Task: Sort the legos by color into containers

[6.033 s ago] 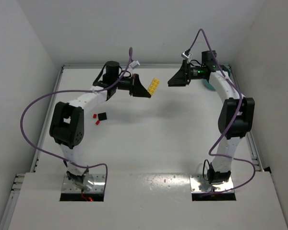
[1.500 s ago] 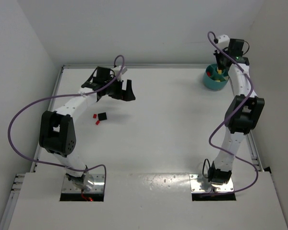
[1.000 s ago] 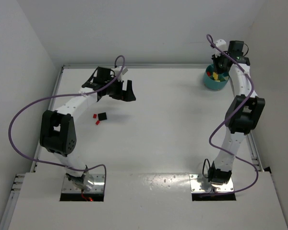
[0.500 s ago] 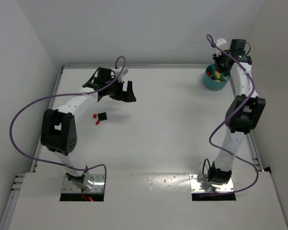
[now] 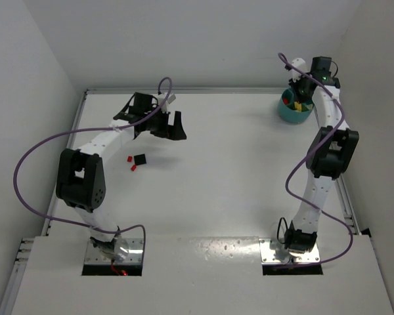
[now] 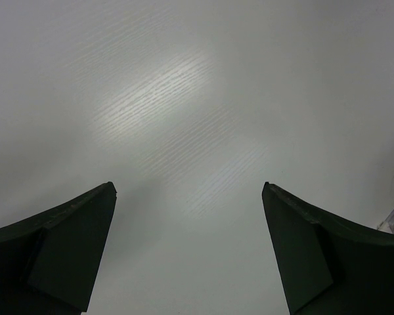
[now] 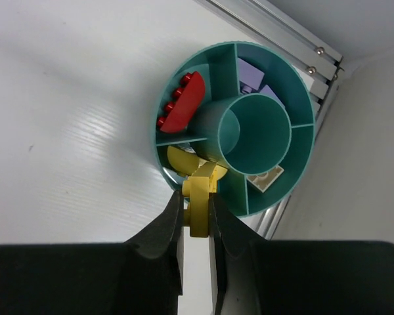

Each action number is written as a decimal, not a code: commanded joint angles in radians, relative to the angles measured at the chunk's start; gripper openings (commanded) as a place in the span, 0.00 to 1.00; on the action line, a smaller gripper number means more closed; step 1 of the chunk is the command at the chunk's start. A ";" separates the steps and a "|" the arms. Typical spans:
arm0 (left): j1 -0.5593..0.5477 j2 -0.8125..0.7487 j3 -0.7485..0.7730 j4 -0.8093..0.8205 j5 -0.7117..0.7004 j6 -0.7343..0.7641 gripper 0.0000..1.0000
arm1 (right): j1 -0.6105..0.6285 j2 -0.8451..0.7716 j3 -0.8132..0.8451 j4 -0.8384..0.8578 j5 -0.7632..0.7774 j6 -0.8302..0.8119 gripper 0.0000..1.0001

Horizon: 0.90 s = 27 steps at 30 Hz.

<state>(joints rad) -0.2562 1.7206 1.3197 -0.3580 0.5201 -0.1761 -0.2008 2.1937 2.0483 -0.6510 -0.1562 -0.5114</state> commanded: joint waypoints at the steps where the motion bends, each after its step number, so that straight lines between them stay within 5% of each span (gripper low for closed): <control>1: 0.008 0.005 0.049 0.017 0.024 0.009 1.00 | -0.005 -0.002 0.036 0.016 0.036 -0.032 0.14; 8: 0.008 0.014 0.049 0.017 0.024 0.009 1.00 | -0.005 -0.026 -0.045 0.097 0.122 -0.062 0.32; 13: 0.008 0.023 0.058 0.017 0.024 0.009 1.00 | -0.005 -0.037 -0.056 0.109 0.147 -0.062 0.65; 19: 0.008 -0.025 0.049 0.017 -0.017 0.019 1.00 | 0.015 -0.115 -0.103 0.097 0.046 0.033 0.65; 27: 0.176 -0.179 -0.068 -0.131 -0.017 0.202 1.00 | 0.076 -0.267 -0.174 0.018 -0.248 0.273 0.65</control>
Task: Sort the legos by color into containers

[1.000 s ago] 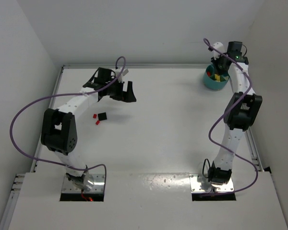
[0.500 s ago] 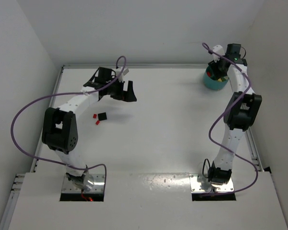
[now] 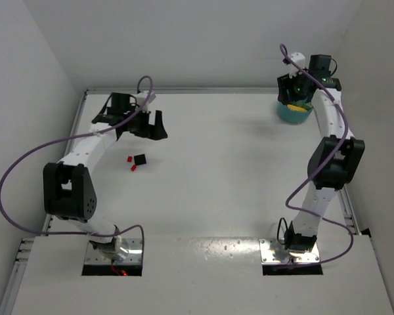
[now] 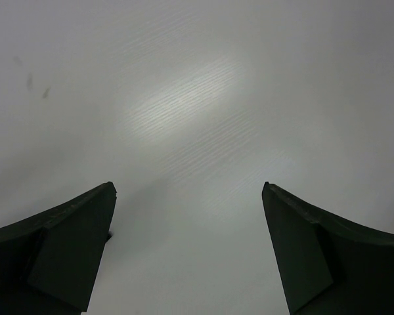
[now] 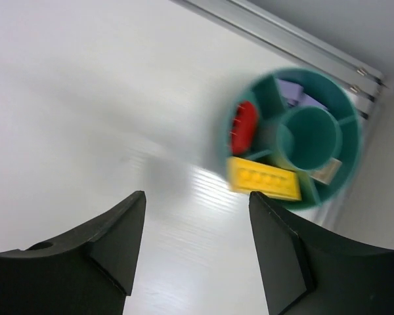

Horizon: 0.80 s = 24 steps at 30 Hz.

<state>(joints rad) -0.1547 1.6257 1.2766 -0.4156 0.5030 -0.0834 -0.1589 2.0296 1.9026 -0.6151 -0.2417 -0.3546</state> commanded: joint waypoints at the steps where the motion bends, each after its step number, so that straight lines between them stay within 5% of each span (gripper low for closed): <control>1: 0.090 -0.098 -0.025 -0.101 0.000 0.141 1.00 | 0.044 -0.114 -0.040 -0.018 -0.218 0.129 0.65; 5: 0.148 -0.177 -0.081 -0.239 -0.124 0.269 0.93 | 0.097 -0.140 -0.074 -0.073 -0.330 0.167 0.65; 11: 0.158 -0.302 -0.193 -0.324 -0.309 0.379 0.65 | 0.176 -0.192 -0.218 -0.034 -0.355 0.197 0.65; 24: 0.172 -0.139 -0.169 -0.264 -0.429 0.194 0.47 | 0.226 -0.192 -0.275 -0.025 -0.401 0.207 0.64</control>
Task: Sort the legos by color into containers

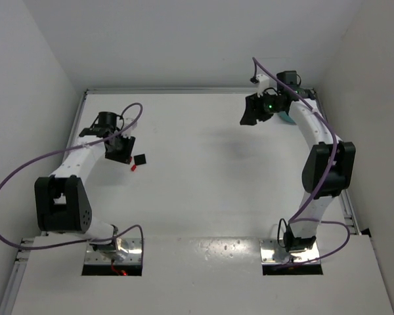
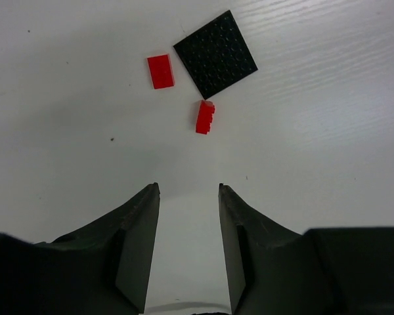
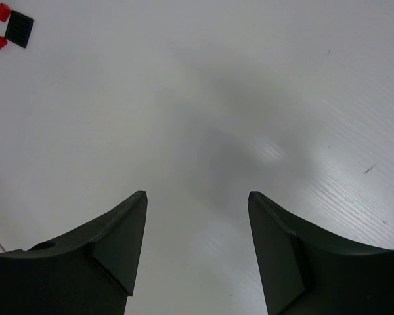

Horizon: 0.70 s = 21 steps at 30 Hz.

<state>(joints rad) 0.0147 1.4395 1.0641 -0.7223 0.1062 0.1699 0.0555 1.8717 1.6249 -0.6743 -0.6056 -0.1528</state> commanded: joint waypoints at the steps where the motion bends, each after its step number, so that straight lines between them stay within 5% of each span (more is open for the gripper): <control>1: -0.010 0.062 0.063 0.043 -0.052 -0.059 0.47 | 0.012 -0.034 0.003 0.035 -0.037 0.006 0.64; 21: -0.024 0.341 0.174 0.107 -0.120 -0.113 0.44 | 0.012 -0.065 -0.025 0.035 0.004 -0.004 0.64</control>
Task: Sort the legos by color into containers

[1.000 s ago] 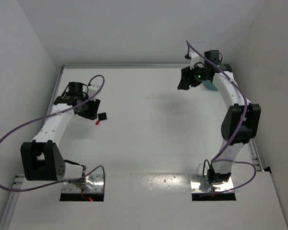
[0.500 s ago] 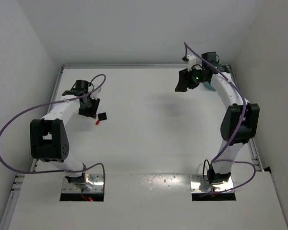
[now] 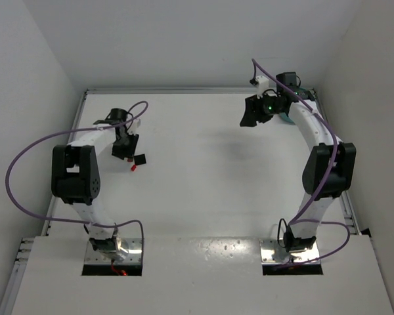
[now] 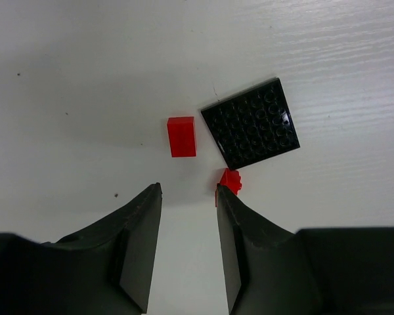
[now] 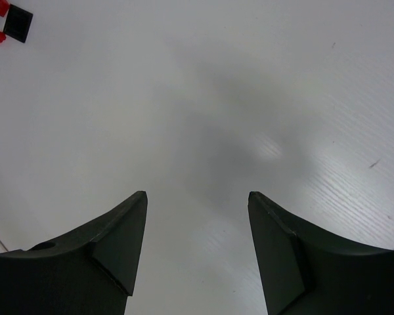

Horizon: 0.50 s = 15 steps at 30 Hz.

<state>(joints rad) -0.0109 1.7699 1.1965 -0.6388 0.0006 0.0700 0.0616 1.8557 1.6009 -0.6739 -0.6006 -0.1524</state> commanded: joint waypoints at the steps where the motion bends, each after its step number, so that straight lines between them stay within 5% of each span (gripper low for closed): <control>1: 0.002 0.028 0.055 0.024 -0.014 -0.013 0.44 | 0.006 -0.049 -0.001 0.034 -0.001 -0.004 0.64; 15: 0.011 0.126 0.094 0.033 -0.033 -0.033 0.41 | 0.006 -0.039 0.017 0.034 0.028 0.005 0.64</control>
<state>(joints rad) -0.0055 1.8927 1.2575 -0.6193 -0.0158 0.0574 0.0616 1.8557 1.6005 -0.6739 -0.5751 -0.1520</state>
